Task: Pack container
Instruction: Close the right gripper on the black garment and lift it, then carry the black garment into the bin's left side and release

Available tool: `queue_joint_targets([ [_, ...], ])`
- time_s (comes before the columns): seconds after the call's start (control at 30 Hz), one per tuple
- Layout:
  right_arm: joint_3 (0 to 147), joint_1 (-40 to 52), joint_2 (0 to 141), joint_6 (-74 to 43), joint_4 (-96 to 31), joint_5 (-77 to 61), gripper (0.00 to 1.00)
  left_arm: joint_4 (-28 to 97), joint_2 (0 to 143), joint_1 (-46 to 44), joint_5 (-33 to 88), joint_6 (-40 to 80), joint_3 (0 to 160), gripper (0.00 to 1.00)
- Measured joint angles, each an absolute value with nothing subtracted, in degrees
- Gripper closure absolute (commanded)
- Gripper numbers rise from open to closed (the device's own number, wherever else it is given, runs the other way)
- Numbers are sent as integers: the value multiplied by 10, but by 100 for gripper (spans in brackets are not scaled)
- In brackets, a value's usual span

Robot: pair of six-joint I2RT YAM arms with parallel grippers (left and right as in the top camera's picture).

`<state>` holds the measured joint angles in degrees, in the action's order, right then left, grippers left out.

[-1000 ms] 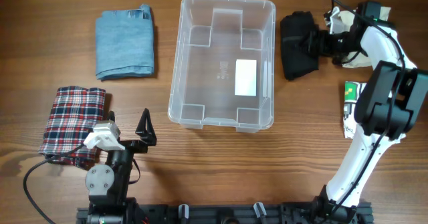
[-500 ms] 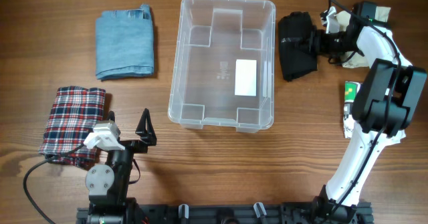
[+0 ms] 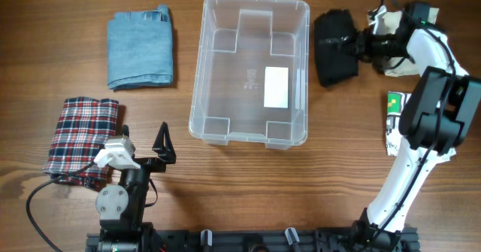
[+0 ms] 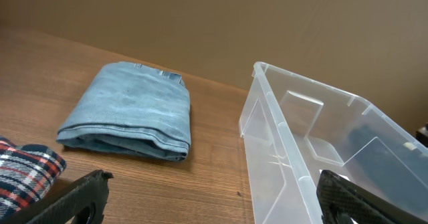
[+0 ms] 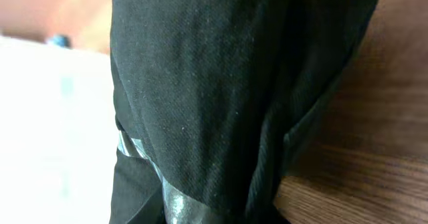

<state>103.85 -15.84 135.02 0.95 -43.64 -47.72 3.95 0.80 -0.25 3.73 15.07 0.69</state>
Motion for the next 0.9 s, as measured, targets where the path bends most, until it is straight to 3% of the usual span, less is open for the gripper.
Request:
queue_joint_targets([
  [0.27,1051,-173,1281,-43,-439,-504,87,39,8,-3,37,151,7,0],
  [0.47,1056,-127,1131,-72,-443,-509,86,39,8,-3,37,151,7,0],
  [0.7,1069,41,1048,-140,-432,-384,86,39,8,-3,37,151,7,0],
  [0.9,1038,155,1062,-274,-377,-229,95,39,8,-3,37,151,7,0],
])
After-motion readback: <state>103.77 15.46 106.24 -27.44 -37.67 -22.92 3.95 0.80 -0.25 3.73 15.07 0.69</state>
